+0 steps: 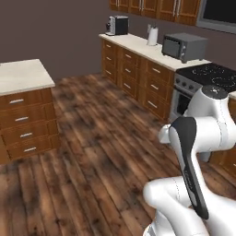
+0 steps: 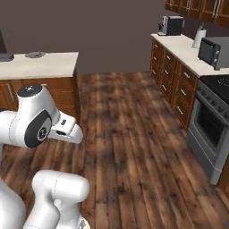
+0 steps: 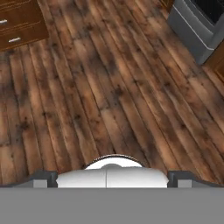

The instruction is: Place two dumplings into each of the tupperware containers and then place the containers in the fridge.

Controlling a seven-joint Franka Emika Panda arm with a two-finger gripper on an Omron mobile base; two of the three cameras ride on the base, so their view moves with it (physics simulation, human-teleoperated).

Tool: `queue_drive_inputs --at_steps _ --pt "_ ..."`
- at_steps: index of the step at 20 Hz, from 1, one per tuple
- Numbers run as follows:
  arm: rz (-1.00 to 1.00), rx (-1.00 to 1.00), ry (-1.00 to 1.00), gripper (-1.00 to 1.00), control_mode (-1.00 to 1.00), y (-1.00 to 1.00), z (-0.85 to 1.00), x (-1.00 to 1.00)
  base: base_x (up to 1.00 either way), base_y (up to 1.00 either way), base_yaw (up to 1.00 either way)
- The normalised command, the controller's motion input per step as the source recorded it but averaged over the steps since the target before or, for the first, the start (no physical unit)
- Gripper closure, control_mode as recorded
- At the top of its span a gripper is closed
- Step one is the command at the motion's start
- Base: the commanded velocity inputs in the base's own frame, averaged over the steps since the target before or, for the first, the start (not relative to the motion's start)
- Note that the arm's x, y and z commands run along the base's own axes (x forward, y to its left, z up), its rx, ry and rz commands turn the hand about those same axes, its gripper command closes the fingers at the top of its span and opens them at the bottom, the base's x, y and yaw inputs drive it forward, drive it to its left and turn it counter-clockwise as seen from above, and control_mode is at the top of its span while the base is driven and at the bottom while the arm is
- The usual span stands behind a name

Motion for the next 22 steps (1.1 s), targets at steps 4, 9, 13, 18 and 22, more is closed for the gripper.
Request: queue_drive_inputs --at_steps 4,9,13,18,22 --pt "0.00 0.00 0.00 -1.00 1.00 0.00 0.00 0.00 1.00 -0.16 0.20" --pt "0.00 0.00 0.00 -1.00 1.00 0.00 0.00 0.00 1.00 -0.54 0.26" --pt "0.00 0.00 0.00 -1.00 1.00 0.00 0.00 0.00 1.00 -0.78 0.16" --pt "0.00 0.00 0.00 -1.00 1.00 0.00 0.00 0.00 1.00 -0.70 0.16" --pt "0.00 0.00 0.00 -1.00 1.00 0.00 0.00 0.00 1.00 -0.43 0.20"
